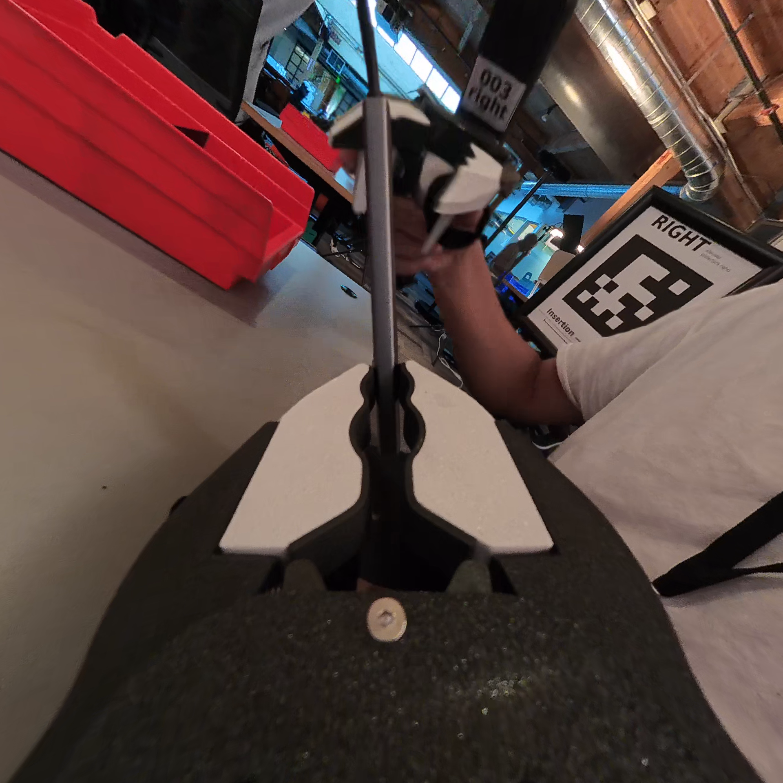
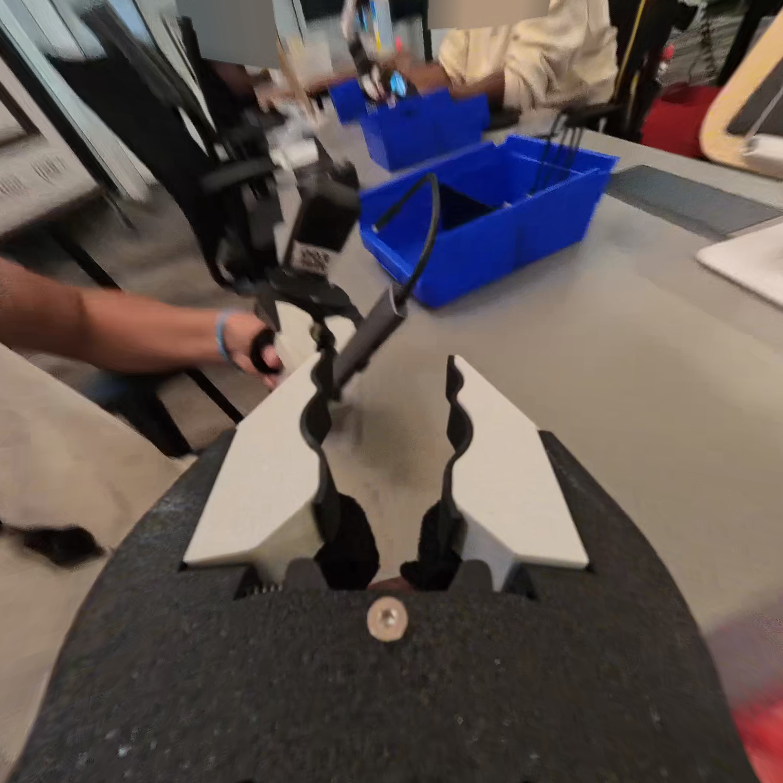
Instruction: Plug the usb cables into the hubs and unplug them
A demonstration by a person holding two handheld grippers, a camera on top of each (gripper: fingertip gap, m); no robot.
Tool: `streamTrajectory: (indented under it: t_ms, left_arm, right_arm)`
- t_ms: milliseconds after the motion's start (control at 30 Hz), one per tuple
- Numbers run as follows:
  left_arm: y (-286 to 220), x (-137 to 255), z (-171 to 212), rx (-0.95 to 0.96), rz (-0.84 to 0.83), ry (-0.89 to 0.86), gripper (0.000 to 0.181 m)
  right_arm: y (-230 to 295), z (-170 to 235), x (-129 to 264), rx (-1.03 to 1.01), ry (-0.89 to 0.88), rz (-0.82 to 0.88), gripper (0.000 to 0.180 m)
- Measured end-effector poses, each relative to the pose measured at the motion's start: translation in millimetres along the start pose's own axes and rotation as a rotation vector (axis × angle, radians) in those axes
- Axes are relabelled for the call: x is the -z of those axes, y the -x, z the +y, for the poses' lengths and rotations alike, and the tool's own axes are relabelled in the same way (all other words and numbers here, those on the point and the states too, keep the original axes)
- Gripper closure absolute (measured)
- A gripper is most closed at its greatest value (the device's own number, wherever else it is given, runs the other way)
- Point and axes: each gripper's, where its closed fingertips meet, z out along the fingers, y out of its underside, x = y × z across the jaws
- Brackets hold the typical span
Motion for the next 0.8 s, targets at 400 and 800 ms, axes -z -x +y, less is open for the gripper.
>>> streamTrajectory:
  t_ms: [400, 800]
  left_arm:
    - [-1, 0, -10, -0.046, -0.059, -0.063, 0.139]
    - [6, -2, -5, 0.041, -0.033, -0.042, 0.145]
  right_arm:
    - [1, -23, 3, -0.052, -0.167, -0.036, 0.172]
    - [-260, -7, 210, 0.637, 0.871, 1.023, 0.171]
